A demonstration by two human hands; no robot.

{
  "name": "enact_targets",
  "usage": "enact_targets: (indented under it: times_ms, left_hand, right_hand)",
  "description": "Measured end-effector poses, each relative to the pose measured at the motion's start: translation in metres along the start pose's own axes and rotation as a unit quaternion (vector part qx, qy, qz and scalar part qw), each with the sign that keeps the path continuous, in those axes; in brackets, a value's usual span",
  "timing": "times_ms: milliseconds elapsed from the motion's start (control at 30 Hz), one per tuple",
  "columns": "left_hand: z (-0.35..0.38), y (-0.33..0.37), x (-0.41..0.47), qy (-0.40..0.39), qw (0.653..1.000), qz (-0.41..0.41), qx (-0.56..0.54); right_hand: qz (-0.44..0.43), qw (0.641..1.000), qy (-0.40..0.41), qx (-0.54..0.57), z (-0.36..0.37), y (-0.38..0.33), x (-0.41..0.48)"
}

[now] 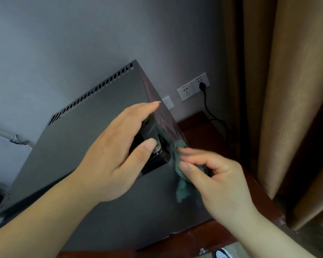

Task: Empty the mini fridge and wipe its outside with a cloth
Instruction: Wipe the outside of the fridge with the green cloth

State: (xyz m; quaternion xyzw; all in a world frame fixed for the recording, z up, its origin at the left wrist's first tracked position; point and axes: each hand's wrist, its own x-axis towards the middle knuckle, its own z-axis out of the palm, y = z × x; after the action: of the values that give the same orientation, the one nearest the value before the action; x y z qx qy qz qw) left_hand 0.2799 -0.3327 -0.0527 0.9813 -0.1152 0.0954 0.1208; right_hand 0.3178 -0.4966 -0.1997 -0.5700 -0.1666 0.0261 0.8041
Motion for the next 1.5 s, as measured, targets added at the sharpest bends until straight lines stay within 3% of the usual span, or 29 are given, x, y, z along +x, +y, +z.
enact_targets:
  times_ms: [167,400,567,667,767,867,967,1100,1233,1500]
  left_hand:
    - [-0.001,-0.002,0.000,-0.027,0.999,-0.001,0.022]
    - [-0.001,-0.002,0.001,-0.044,0.997,0.024,0.051]
    - [0.000,-0.003,0.001,-0.047,0.997,0.024,0.053]
    - [0.000,-0.003,0.001,-0.050,0.997,0.023,0.062]
    - [-0.001,-0.004,0.001,-0.049,0.997,0.021,0.063]
    - [0.000,-0.004,0.001,-0.044,0.997,0.019,0.060]
    - [0.001,-0.005,0.000,-0.038,0.998,0.016,0.051]
    - [0.001,-0.005,-0.001,-0.039,0.998,0.013,0.039]
    - [0.001,-0.005,-0.001,-0.038,0.998,0.017,0.043]
    - [0.002,-0.005,-0.001,-0.037,0.998,0.013,0.042]
  right_hand:
    - [0.150,0.987,-0.006,-0.049,-0.031,0.047,-0.014]
    - [0.057,0.998,-0.005,-0.027,-0.021,0.039,-0.012]
    - [0.190,0.978,0.005,-0.084,-0.041,0.077,-0.026]
    - [0.155,0.981,0.035,-0.110,-0.043,0.072,-0.020]
    - [0.082,0.992,0.074,-0.066,-0.038,0.049,-0.015]
    - [0.053,0.995,0.047,-0.067,-0.034,0.051,-0.020]
    - [0.132,0.987,0.018,-0.090,-0.040,0.092,-0.033]
    - [0.237,0.963,0.071,-0.111,-0.065,0.128,-0.039]
    - [0.254,0.949,0.165,-0.091,-0.092,0.144,-0.030]
    - [0.324,0.931,0.145,-0.083,-0.095,0.184,-0.045]
